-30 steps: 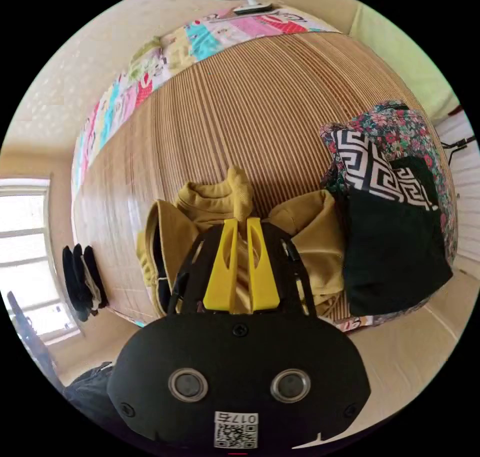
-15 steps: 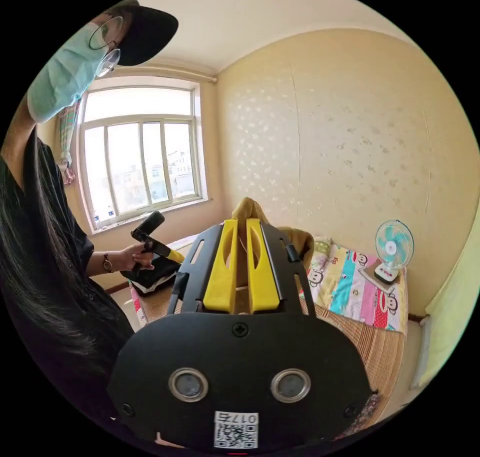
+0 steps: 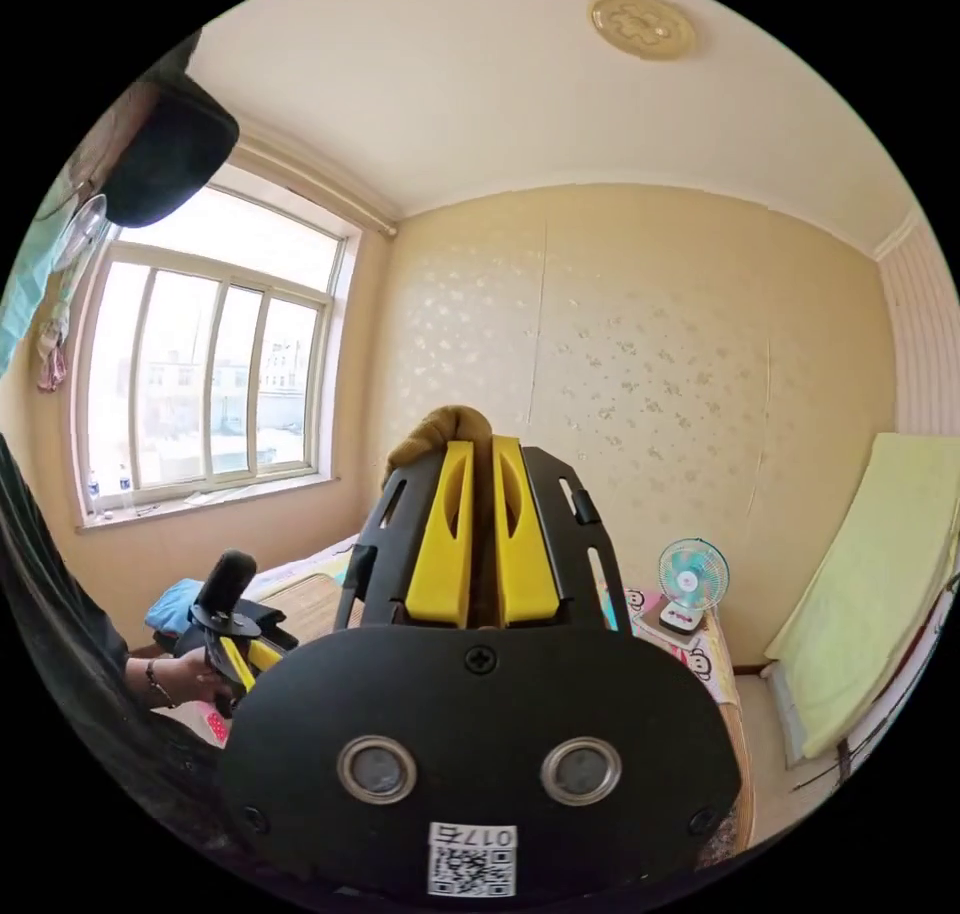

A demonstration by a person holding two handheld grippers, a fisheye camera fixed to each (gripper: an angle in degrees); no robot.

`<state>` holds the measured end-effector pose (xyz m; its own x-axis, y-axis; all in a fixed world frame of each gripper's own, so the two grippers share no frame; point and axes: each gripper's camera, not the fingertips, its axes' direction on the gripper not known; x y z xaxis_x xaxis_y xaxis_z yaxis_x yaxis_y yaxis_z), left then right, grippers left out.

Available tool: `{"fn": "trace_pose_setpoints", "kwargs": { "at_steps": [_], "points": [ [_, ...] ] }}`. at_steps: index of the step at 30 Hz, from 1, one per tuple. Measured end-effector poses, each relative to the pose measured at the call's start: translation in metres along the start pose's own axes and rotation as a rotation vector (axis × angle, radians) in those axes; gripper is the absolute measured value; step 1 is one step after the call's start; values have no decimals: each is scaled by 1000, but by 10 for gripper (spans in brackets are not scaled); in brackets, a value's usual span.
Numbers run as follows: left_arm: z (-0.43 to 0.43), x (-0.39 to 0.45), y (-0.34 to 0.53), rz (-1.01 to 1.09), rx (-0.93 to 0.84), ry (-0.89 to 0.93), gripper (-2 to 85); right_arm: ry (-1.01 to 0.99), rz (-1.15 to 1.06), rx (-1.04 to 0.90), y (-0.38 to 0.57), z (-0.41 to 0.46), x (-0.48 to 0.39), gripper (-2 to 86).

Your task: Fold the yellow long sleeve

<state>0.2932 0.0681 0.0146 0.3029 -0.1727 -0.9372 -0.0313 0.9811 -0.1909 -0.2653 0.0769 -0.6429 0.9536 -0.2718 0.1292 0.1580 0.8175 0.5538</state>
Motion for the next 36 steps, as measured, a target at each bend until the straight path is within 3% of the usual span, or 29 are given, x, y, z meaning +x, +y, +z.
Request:
{"fn": "trace_pose_setpoints", "kwargs": {
  "at_steps": [2,6,11,15,19,24,27,28,31,36],
  "points": [
    [17,22,6,-6,-64,-16,164,60,107,-44,9,-2,-13,33],
    [71,76,10,36,-307,-229,182,-2,206,-68,35,-8,-43,34],
    [102,102,18,25,-303,-411,175,31,157,-40,54,-29,-92,33],
    [123,110,19,82,-338,-550,32,65,165,-4,76,-56,-100,32],
    [68,130,28,163,-281,-376,-4,83,163,13,96,-80,-84,32],
    [-49,123,39,-73,-35,-484,10,125,91,49,110,-104,-87,32],
    [-93,134,51,-59,92,-310,110,116,55,46,113,-104,-103,32],
    [-91,143,54,-42,63,-306,169,117,46,43,113,-103,-106,32],
    [-54,162,56,1,-73,-372,216,109,14,22,110,-97,-116,33],
    [-18,146,32,-56,-100,-515,172,80,11,45,95,-103,-102,34]
  ]
}}
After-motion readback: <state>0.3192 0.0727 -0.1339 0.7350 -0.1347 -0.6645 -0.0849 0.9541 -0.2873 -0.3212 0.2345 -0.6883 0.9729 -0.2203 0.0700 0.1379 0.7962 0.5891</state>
